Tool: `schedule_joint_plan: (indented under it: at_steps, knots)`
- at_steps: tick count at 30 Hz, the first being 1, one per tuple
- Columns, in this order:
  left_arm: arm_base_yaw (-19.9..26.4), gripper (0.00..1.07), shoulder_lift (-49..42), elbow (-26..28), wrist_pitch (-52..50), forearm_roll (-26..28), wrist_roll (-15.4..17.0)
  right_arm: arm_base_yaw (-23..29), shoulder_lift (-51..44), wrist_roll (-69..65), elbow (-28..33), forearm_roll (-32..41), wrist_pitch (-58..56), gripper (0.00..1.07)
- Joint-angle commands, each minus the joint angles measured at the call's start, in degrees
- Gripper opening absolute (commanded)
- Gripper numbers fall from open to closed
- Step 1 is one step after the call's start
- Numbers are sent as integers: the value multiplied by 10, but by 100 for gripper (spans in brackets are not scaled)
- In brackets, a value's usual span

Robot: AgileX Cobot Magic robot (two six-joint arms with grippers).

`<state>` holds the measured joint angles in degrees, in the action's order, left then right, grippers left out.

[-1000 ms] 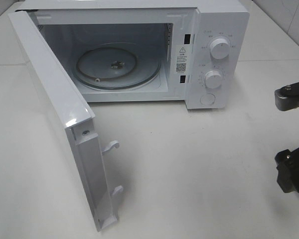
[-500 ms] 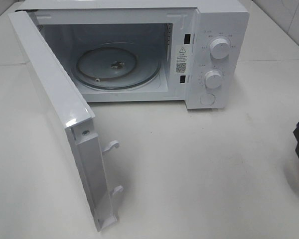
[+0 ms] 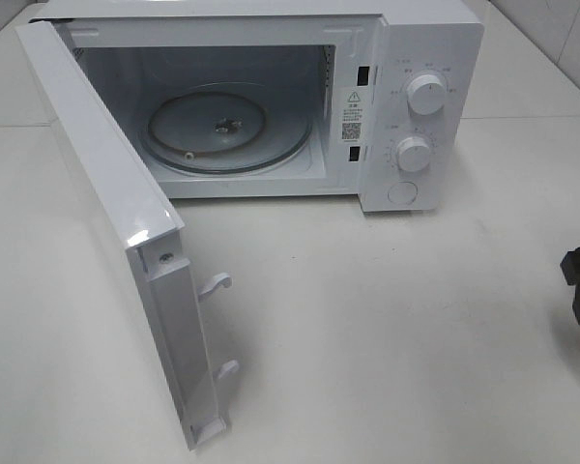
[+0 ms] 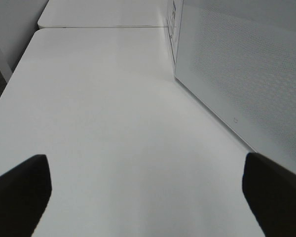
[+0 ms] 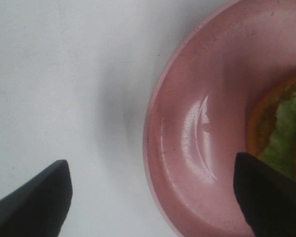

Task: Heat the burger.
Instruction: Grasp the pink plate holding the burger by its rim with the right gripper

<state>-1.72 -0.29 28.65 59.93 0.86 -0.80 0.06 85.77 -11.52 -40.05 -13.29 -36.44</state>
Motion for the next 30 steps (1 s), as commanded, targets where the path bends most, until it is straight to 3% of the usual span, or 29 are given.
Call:
schedule_joint_plan:
  at_steps: [1, 11, 22, 28, 30]
  knots:
    - [2, 98, -13, -2, -5, 2, -1, -8, 22, -1, -3, 1, 21, 83]
    - [2, 98, -13, -2, -5, 2, -1, -19, 109, -1, -3, 8, 70, 80]
    - [2, 98, -13, -2, -5, 2, -1, -19, 137, 0, -3, 8, 90, 77]
    - [2, 98, -13, -2, -5, 2, -1, -19, 137, 0, -3, 8, 91, 64]
    - [2, 98, -13, -2, -5, 2, -1, -19, 137, 0, -3, 8, 91, 54]
